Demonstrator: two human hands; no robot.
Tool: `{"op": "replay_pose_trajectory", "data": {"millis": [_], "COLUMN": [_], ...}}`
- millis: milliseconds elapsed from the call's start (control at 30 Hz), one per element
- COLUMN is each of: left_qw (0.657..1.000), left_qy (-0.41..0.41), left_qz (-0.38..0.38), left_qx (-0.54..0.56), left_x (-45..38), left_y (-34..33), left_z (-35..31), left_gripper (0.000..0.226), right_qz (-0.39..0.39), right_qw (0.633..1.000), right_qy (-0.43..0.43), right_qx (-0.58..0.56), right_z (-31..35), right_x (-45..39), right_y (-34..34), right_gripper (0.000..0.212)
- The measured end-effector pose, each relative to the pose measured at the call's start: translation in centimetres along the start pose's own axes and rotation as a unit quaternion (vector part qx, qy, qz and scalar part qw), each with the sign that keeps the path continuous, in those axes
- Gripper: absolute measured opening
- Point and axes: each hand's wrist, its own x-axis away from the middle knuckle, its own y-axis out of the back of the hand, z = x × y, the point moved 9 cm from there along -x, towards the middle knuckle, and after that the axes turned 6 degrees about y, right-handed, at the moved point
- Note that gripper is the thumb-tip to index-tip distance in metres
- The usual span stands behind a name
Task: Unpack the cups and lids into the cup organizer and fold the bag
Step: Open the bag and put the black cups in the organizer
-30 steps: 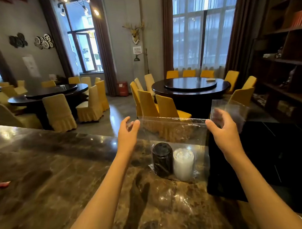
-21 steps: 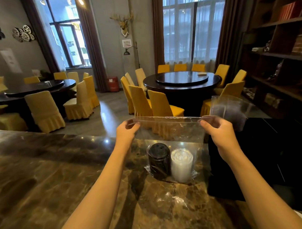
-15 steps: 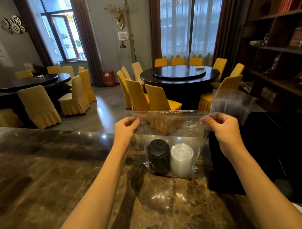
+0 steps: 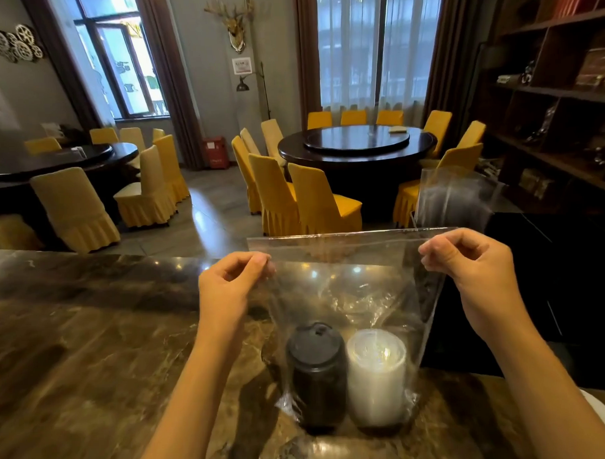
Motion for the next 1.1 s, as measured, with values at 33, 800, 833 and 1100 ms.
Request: {"op": "replay_pose_trajectory", "data": {"millis": [33, 800, 833, 1100], "left_qw": [1.0, 0.988, 0.989, 0.99], "left_qy": [0.0, -0.105, -0.103, -0.114], "left_qz": [-0.008, 0.061, 0.06, 0.016], "left_qx": [0.002, -0.094, -0.087, -0.078], "left_x": [0.8, 5.8, 5.8, 5.1], "left_y": [0.1, -0.5, -0.5, -0.3], "left_z": [0.1, -3.0, -3.0, -3.8], "left_gripper": [0.015, 0.042, 0.041, 0.018], "right_qz": [0.004, 0.058, 0.044, 0.005], "right_qw": [1.0, 0.998, 0.998, 0.998], "right_qy": [0.003, 0.036, 0.04, 0.058], "right_qx": [0.0, 0.009, 0.001, 0.007], "right_z": [0.0, 1.0, 1.3, 2.4], "right_x": [0.6, 4.5, 4.5, 3.4], "right_y": [0.1, 2.3, 2.6, 3.1], "right_gripper": [0.018, 0.033, 0.027, 0.009]}}
